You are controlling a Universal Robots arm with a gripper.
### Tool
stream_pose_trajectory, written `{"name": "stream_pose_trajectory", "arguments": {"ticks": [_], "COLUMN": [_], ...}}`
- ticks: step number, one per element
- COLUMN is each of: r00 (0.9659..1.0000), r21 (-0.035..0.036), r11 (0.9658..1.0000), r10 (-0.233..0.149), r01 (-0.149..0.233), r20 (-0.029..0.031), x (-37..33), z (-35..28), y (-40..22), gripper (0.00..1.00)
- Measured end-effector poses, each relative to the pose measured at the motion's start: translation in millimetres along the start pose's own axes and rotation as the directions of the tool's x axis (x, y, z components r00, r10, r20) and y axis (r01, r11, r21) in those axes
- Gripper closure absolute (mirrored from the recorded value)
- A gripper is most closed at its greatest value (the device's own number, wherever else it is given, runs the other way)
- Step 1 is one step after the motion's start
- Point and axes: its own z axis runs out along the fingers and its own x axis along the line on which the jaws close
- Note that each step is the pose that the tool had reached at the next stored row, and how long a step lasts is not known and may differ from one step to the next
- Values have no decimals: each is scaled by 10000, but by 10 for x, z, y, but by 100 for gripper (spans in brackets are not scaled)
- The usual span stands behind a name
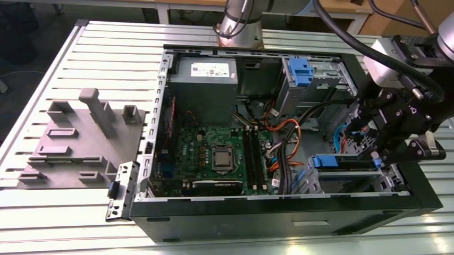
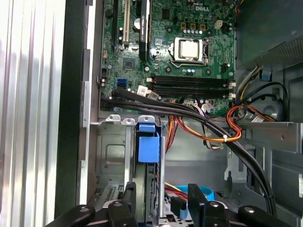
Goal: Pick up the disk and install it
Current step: 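Insert the first disk wire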
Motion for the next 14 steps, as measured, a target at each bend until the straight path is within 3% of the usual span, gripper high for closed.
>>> {"name": "stream_pose_trajectory", "arguments": {"ticks": [9, 14], "r00": [10000, 10000], "r21": [-6, -6], "r11": [10000, 10000], "r10": [1, 1], "r01": [-1, -1], "r20": [-1, 0], "x": [1, 0], "z": [-4, -4], "y": [-73, -74], "gripper": [44, 44]}}
